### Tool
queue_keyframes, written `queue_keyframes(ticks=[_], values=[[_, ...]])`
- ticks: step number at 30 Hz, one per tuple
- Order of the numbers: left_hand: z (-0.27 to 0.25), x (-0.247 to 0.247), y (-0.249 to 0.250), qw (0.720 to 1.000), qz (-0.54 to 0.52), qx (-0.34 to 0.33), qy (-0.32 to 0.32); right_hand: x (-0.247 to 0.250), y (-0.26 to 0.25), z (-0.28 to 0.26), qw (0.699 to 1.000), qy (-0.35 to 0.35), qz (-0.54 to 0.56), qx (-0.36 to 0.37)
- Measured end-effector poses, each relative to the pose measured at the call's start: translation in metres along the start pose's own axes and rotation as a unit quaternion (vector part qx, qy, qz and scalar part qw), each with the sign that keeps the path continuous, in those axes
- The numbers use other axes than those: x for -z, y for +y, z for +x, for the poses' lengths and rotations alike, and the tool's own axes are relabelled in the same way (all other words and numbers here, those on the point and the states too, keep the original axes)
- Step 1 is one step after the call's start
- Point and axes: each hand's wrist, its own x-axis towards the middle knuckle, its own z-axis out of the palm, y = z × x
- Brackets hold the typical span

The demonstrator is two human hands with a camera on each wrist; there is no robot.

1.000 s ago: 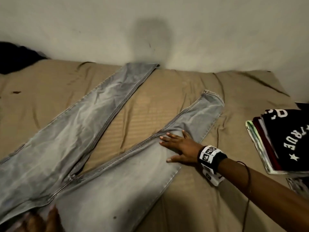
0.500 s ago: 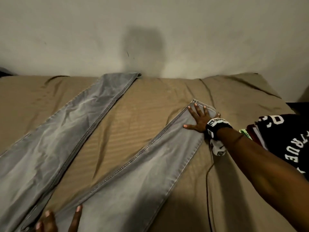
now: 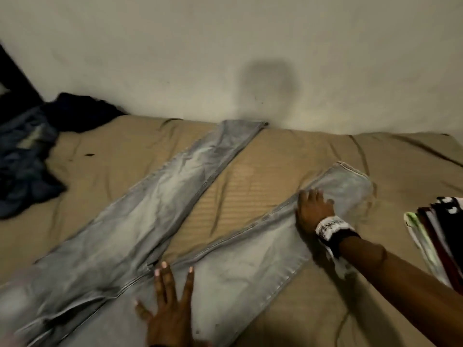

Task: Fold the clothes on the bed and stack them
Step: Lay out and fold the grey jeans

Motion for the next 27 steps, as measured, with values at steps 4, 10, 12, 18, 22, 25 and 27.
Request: queue_keyframes(ticks=[4,10,12,18,22,25,27], values=[[-0.058,0.015,-0.012,0.993,-0.04,-0.054,-0.102,-0.033,-0.083,-0.098,0.988,-0.028,0.061,0.137],[-0.071,0.071,-0.109,0.975,-0.175,0.032,0.137,-0.016,-0.185,-0.137,0.981,0.006,-0.065,0.184],[-0.052,0.098,-0.155,0.95,-0.184,0.081,0.239,0.005,-0.227,-0.12,0.971,0.074,-0.04,0.224],[-0.019,0.107,-0.231,0.984,-0.136,0.065,0.092,0.055,-0.395,-0.037,0.939,0.057,0.02,0.338],[-0.024,0.071,-0.216,0.996,0.003,-0.009,0.084,0.067,-0.479,0.006,0.893,0.049,-0.132,0.428],[-0.012,0.066,-0.213,0.996,0.033,0.023,0.08,0.071,-0.511,0.023,0.878,0.032,-0.2,0.434],[-0.004,0.065,-0.214,0.997,0.025,0.043,0.055,0.071,-0.518,0.026,0.879,-0.004,-0.211,0.427]])
